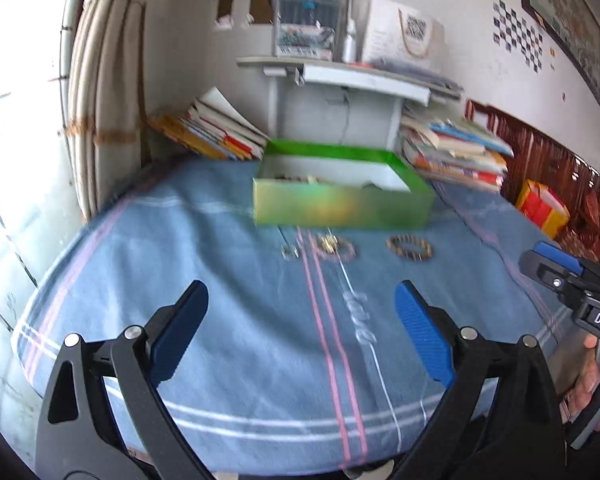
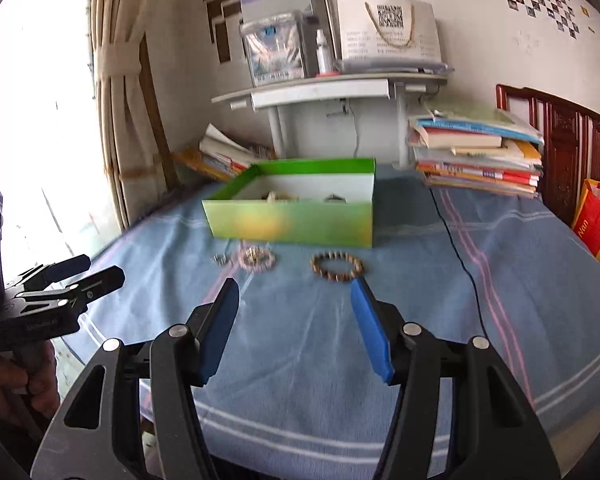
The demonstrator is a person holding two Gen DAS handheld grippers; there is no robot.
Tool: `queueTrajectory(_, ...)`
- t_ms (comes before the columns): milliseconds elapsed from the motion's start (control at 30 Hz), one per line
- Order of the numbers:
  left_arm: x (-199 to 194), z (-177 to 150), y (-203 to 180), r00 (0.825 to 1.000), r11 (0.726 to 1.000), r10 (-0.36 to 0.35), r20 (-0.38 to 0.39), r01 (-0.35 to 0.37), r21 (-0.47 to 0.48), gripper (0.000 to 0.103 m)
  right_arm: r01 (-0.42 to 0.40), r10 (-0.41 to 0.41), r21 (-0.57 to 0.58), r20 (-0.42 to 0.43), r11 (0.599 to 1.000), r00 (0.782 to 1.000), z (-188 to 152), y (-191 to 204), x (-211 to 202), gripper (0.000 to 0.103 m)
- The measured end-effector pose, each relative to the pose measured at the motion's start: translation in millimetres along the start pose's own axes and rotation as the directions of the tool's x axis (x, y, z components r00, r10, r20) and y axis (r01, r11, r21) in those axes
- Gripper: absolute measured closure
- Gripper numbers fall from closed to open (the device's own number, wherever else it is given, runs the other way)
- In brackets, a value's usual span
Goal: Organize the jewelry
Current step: 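Move both open tools back toward the remaining jewelry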
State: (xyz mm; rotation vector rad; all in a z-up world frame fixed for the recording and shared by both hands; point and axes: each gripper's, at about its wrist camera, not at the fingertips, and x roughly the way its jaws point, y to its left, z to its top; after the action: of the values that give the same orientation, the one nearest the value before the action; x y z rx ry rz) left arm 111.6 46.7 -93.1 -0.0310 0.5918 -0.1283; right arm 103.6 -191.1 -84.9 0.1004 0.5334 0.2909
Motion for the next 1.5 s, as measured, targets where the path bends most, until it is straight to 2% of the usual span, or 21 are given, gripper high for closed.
queueTrajectory(133, 3.4, -14.1, -11.3, 0.999, 1.0, -0.012, -0.03, 0.012, 0.019, 0.01, 0.009, -0.009, 0.013, -0.021, 1.0, 1.0, -13.2, -2.0, -2.0, 0.045)
queueTrajectory(633, 1.8, -11.1, -22.5, 0.999, 0.999, -0.019, -0.034, 0.02, 0.029, 0.01, 0.001, 0.0, 0.016, -0.019, 1.0, 1.0, -17.1, -3.3, -9.0, 0.045)
queueTrajectory(967, 12.9, -10.3, -23.3, 0.998, 0.999, -0.03, -0.054, 0.032, 0.027, 0.01, 0.017, -0.016, 0.031, -0.055, 0.999, 0.998, -19.5, -11.6, 8.4, 0.045)
queueTrajectory(1167, 29.5, -6.5, -20.1, 0.996, 0.999, -0.035, -0.076, 0.036, 0.017, 0.01, 0.017, -0.014, 0.028, -0.107, 0.999, 0.994, -13.0, -20.0, 35.7, 0.045)
queueTrajectory(1333, 47.7, 1.1, -17.8, 0.995, 0.999, -0.041, -0.096, 0.042, 0.009, 0.01, 0.001, 0.005, 0.03, -0.191, 1.0, 0.982, 5.6, -31.3, 80.7, 0.045)
queueTrajectory(1500, 66.6, 12.0, -12.9, 0.993, 0.999, -0.044, -0.106, 0.044, -0.002, 0.01, 0.002, -0.01, -0.033, -0.244, 0.999, 0.97, 28.0, -29.2, 131.0, 0.045)
